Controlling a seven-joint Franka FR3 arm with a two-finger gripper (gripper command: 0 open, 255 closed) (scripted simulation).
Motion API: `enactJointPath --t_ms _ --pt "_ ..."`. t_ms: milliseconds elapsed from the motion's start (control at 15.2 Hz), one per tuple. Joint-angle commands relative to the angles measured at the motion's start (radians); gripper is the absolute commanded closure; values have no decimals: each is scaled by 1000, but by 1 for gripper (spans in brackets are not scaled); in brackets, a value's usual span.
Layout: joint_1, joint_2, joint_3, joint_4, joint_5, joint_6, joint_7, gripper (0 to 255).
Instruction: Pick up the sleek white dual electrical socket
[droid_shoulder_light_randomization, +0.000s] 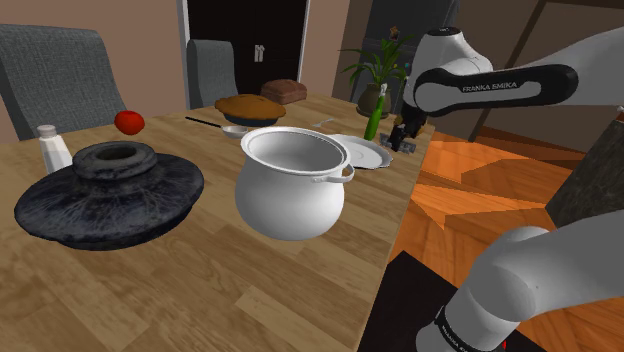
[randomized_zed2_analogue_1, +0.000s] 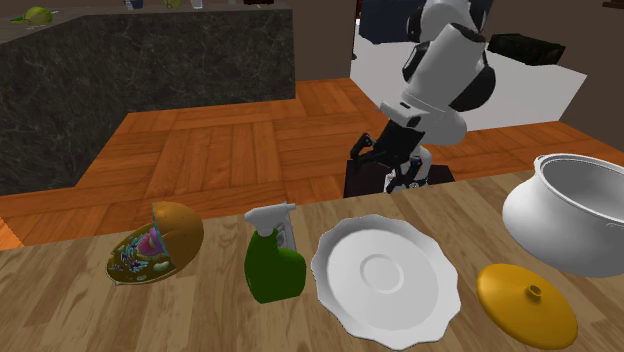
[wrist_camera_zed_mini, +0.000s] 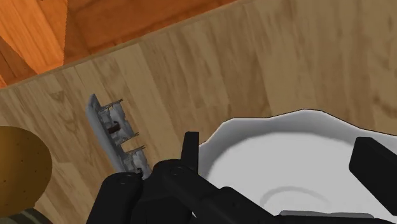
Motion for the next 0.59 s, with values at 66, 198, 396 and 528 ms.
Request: enactJointPath --t_ms 66,198,396,528 --pt "-23 75 -43 18 -63 100 -34 0" --pt "-36 130 -68 38 -101 164 -51 0" --pt "-54 220 -105 79 -150 257 -75 0" --pt "-65 282 -129 113 -178 317 -90 0"
